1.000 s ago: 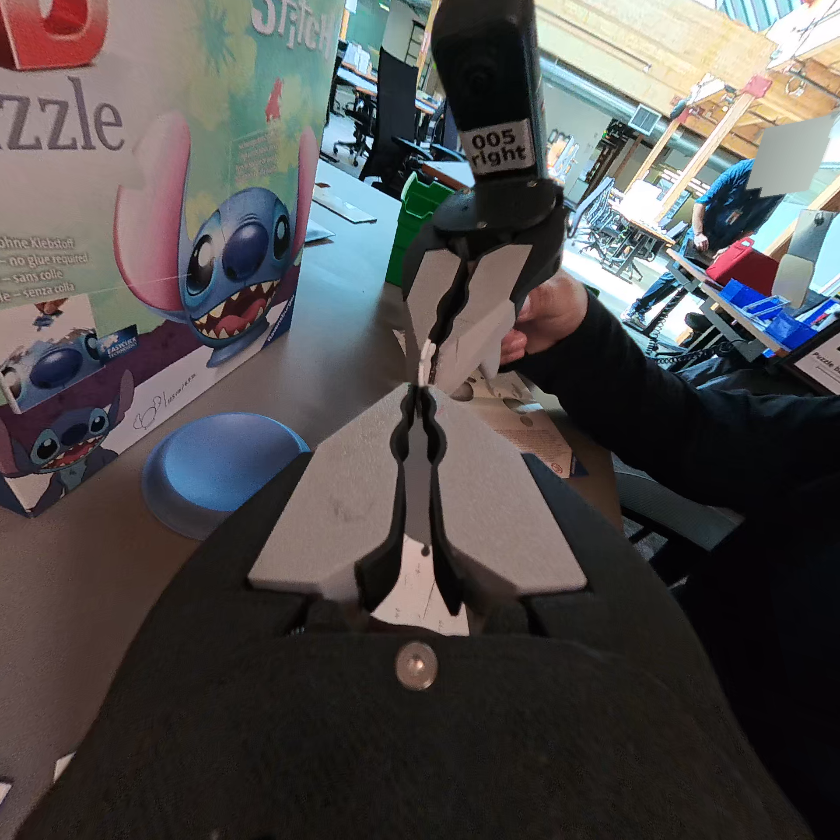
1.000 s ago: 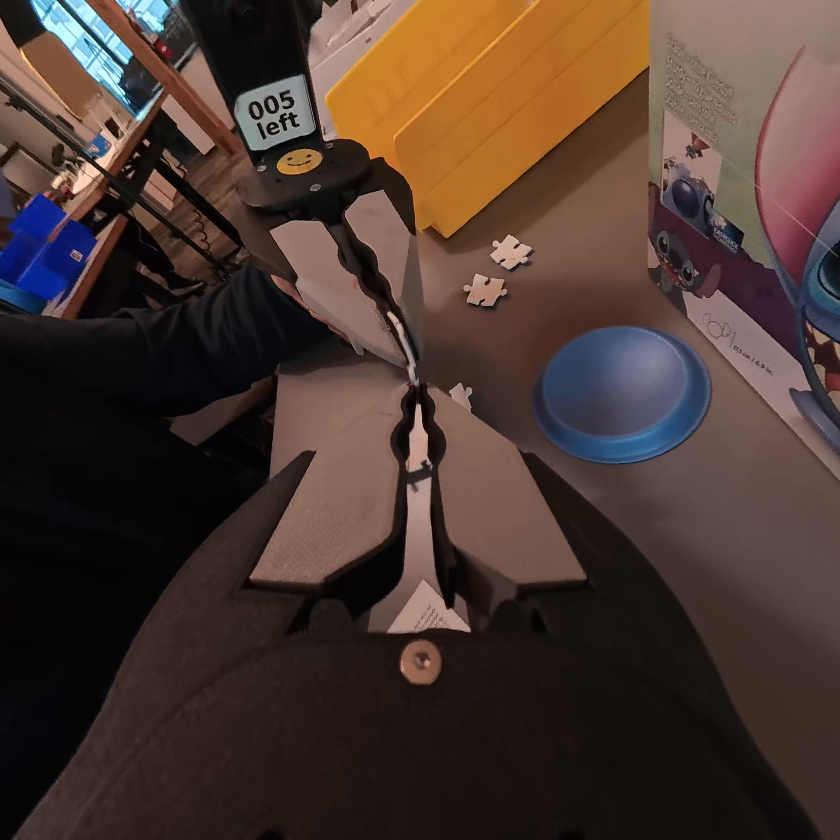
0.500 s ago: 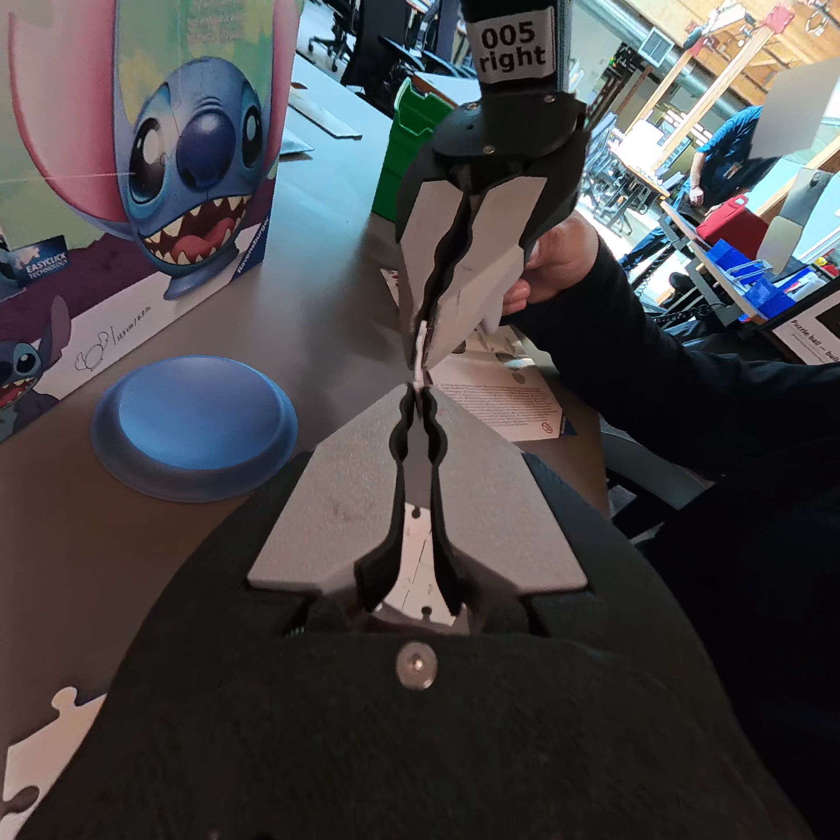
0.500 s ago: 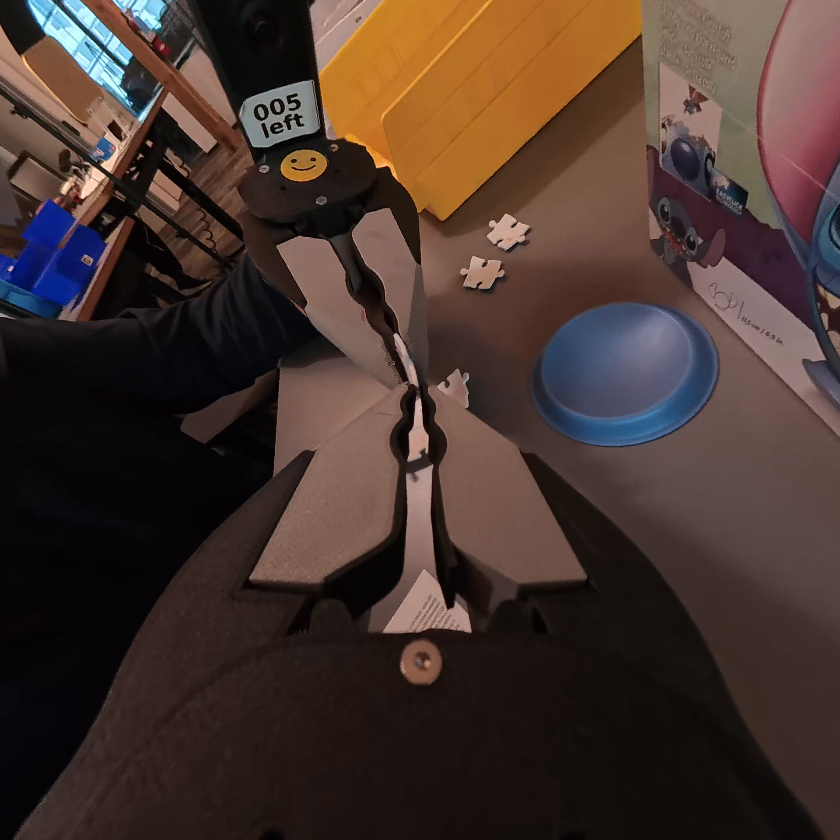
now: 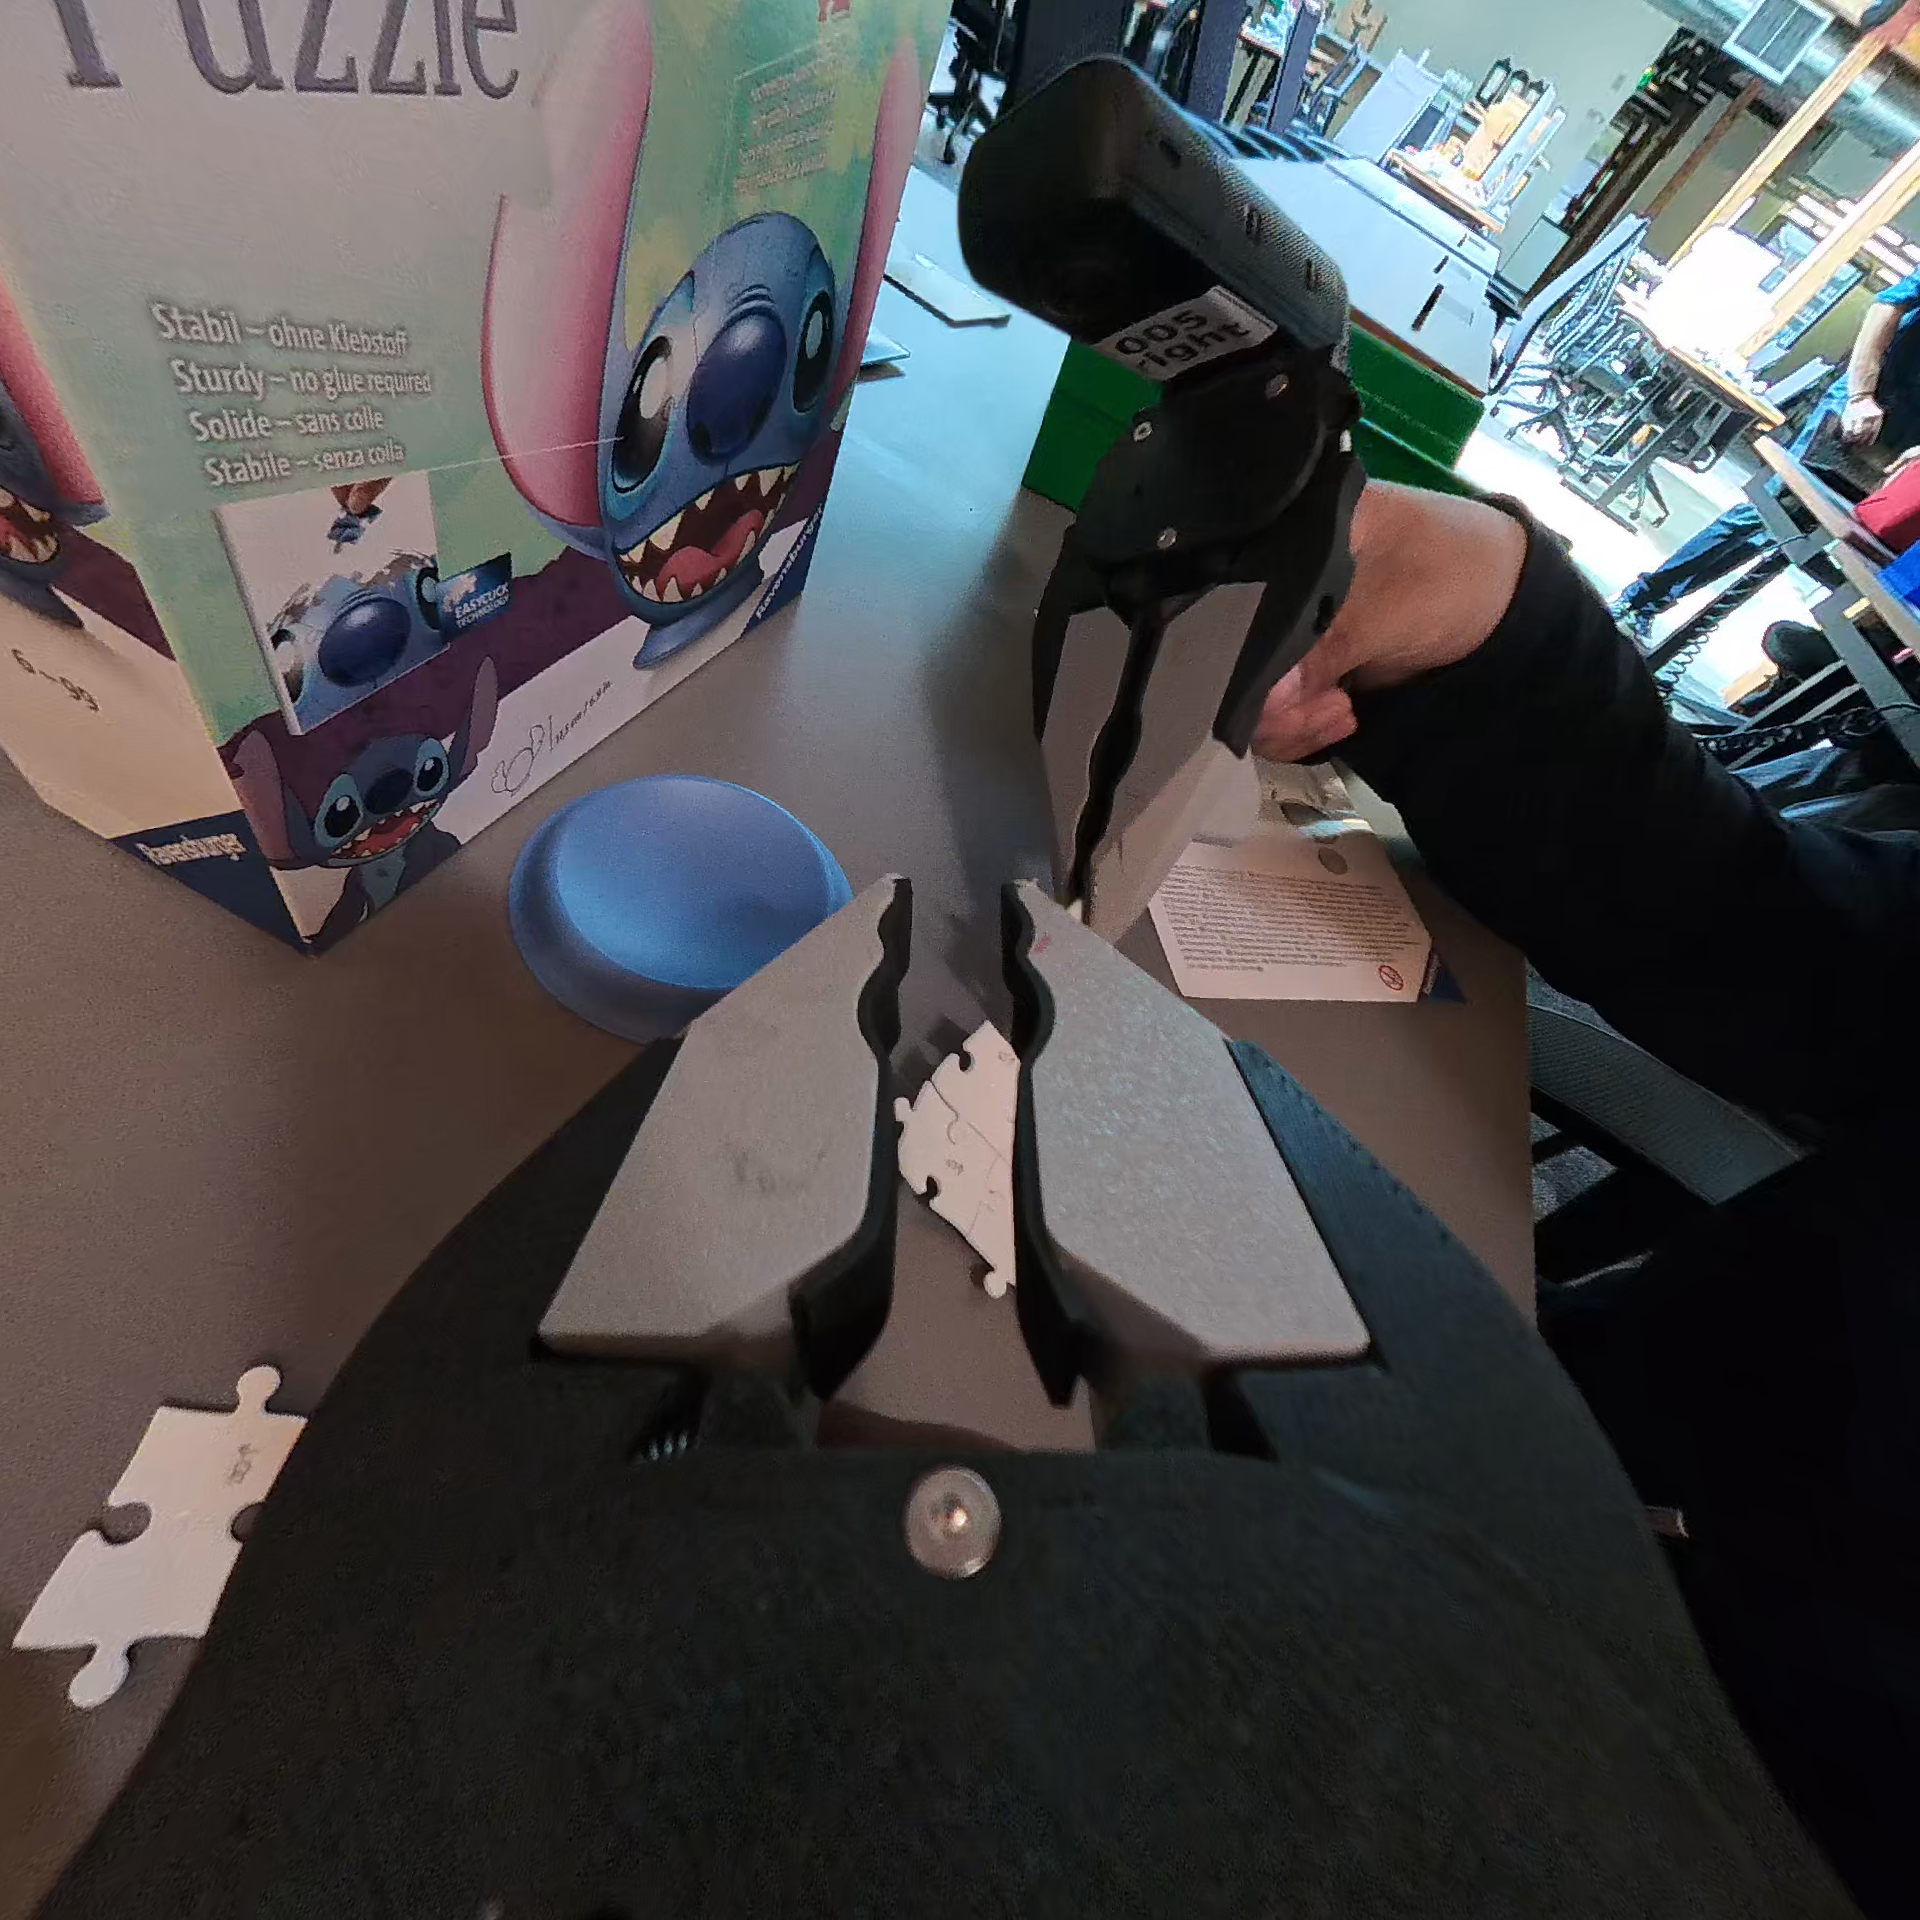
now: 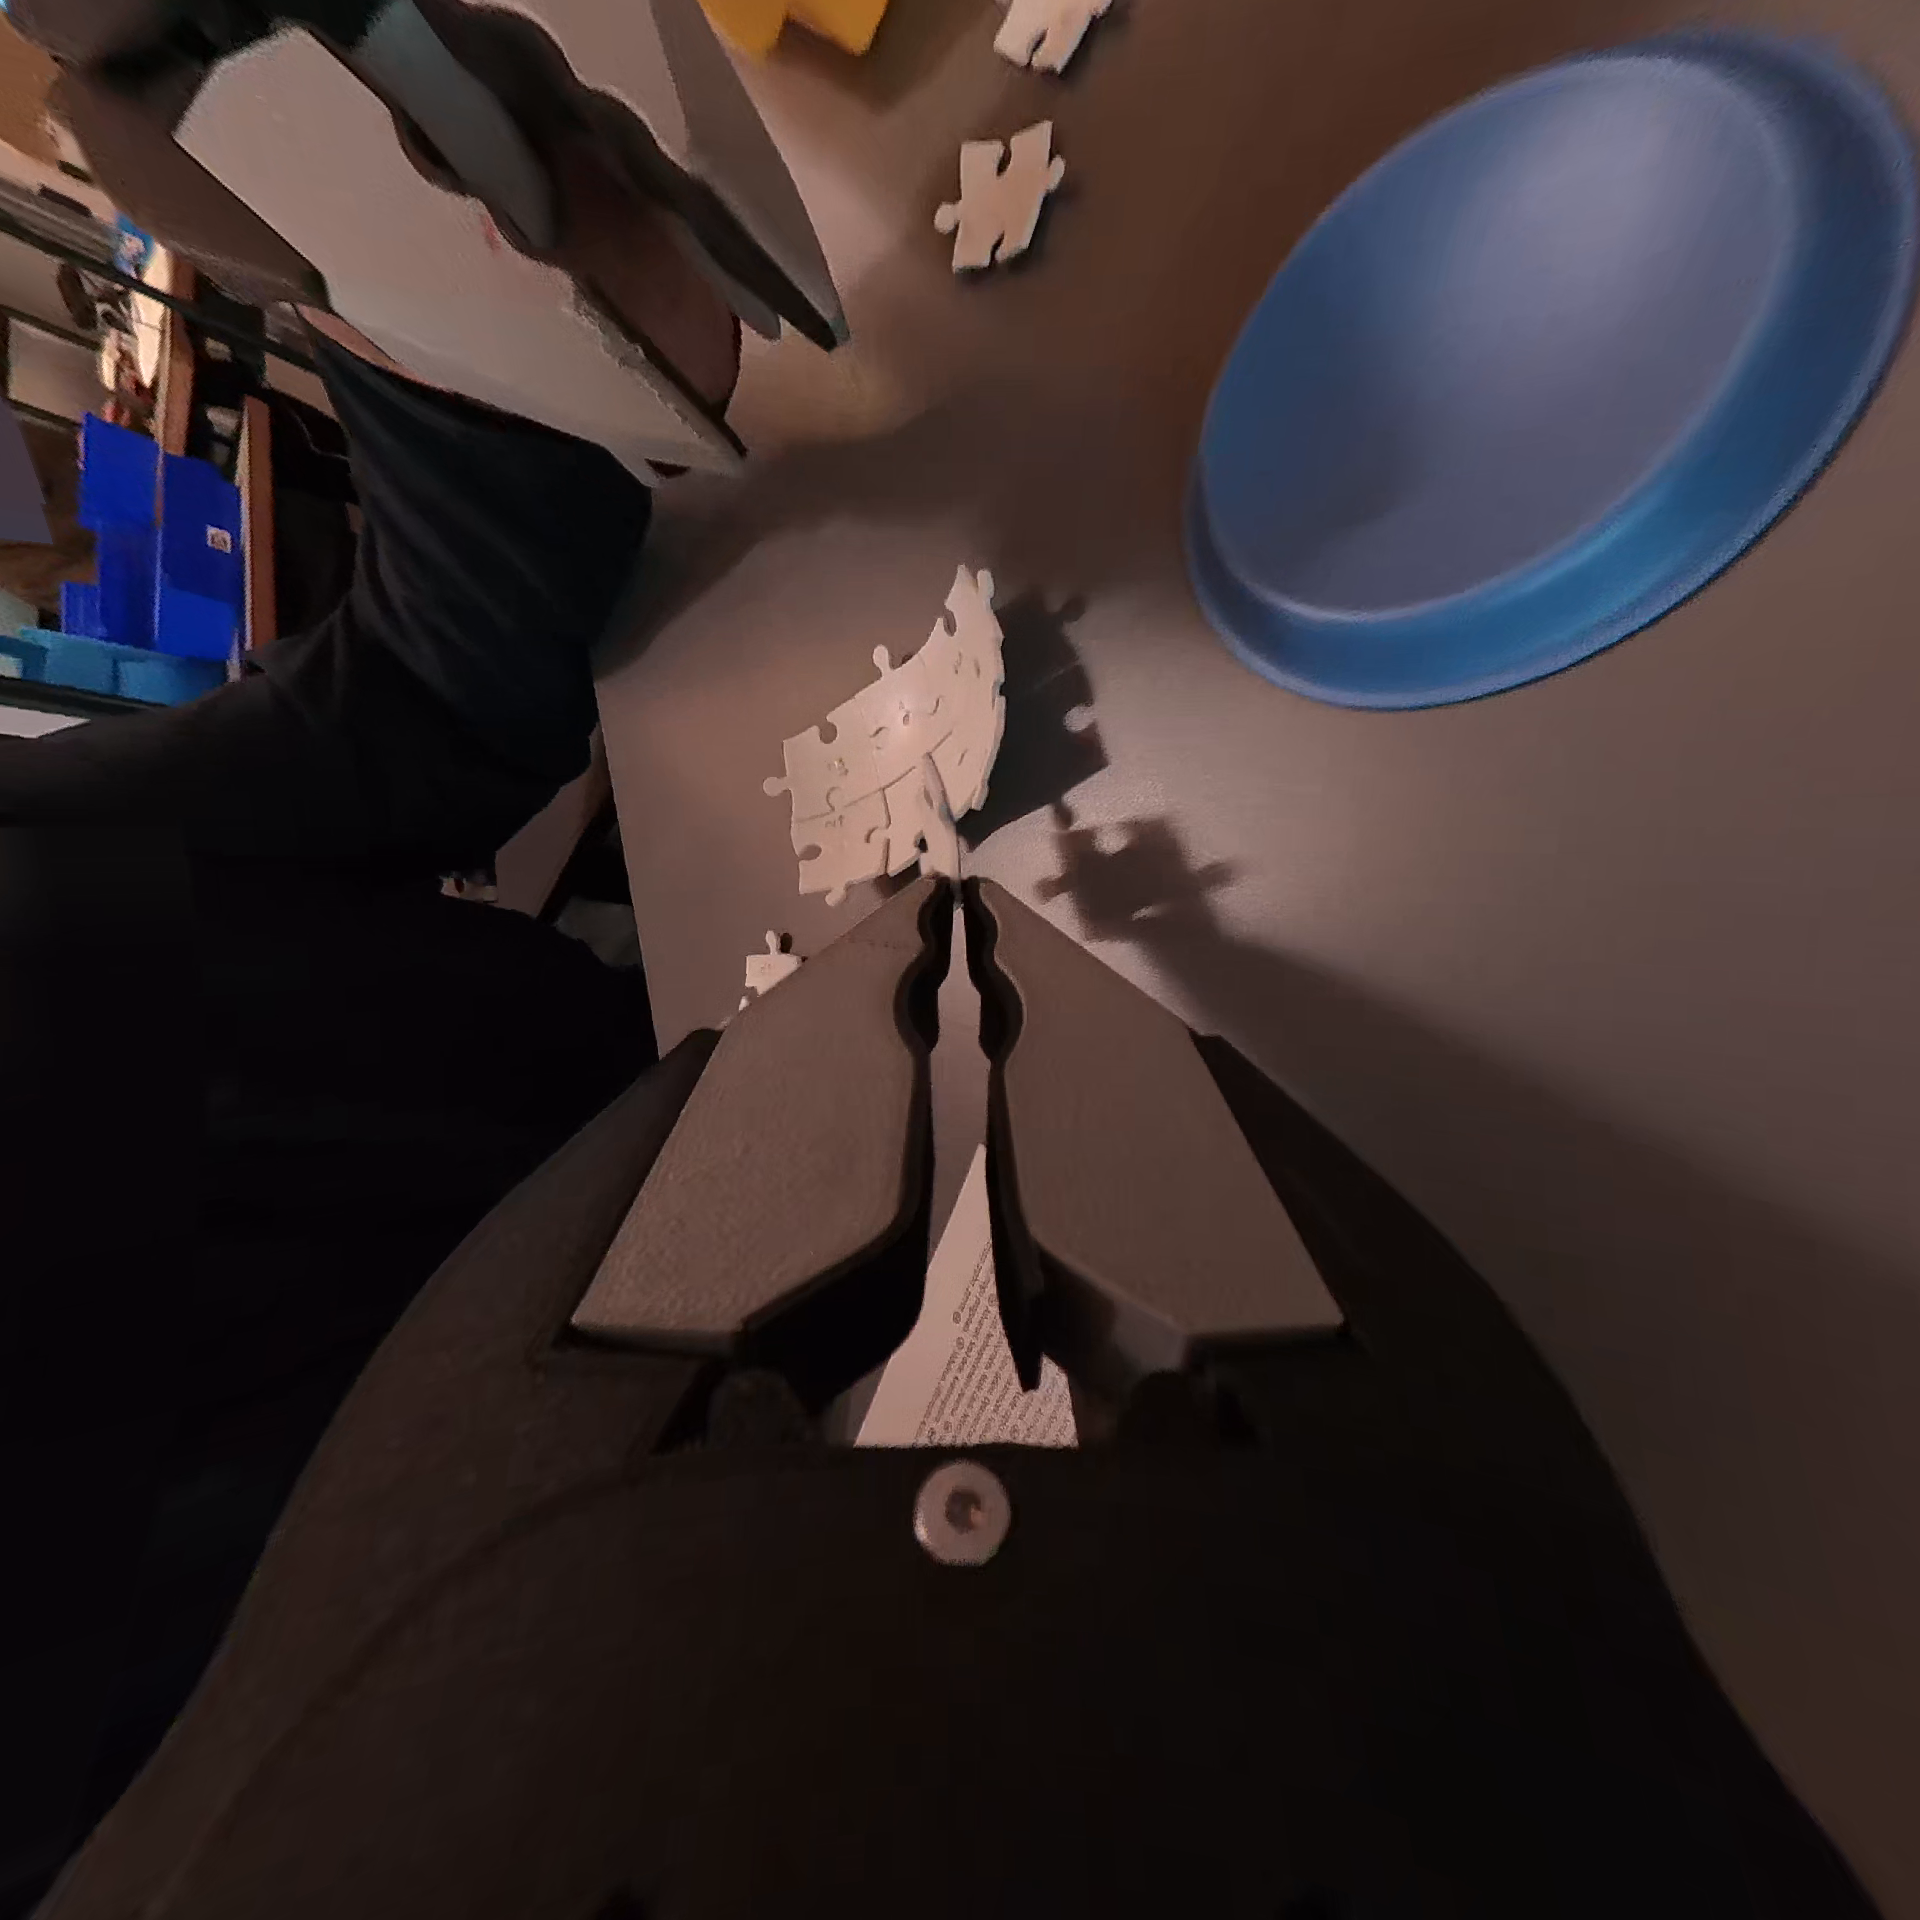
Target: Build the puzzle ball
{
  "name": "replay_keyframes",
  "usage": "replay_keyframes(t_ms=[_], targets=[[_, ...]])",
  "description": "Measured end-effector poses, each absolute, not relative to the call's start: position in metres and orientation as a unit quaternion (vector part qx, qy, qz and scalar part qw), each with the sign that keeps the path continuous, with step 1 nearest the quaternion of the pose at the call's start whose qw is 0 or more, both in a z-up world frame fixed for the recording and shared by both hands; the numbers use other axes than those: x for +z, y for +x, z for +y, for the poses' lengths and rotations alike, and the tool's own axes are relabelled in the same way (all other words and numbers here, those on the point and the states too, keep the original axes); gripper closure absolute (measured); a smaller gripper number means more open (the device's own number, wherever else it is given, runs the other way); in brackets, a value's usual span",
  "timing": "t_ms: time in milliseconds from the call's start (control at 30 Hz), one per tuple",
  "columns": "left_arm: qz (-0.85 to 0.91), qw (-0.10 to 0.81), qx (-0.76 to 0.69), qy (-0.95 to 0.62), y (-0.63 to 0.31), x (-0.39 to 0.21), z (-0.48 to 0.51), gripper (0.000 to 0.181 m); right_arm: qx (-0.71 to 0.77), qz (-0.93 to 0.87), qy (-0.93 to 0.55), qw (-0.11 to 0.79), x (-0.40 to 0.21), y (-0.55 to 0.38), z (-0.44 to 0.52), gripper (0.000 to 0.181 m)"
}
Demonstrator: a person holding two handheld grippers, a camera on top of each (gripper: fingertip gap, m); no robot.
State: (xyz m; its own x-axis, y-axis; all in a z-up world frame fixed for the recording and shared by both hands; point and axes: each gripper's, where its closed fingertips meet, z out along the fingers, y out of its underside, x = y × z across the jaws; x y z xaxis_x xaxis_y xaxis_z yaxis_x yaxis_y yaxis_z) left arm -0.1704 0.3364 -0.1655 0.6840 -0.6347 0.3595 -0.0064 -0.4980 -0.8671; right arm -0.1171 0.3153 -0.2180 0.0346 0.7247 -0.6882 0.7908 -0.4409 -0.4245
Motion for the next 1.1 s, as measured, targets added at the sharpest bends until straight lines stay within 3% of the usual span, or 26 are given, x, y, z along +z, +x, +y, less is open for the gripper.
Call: replay_keyframes(t_ms=[1100], targets=[[0.222,0.443,-0.329,-0.804,-0.1641,-0.1749,0.3331,0.166,-0.443,0.523,0.726,0.056,-0.2259,-0.1182,0.311,0.181]])
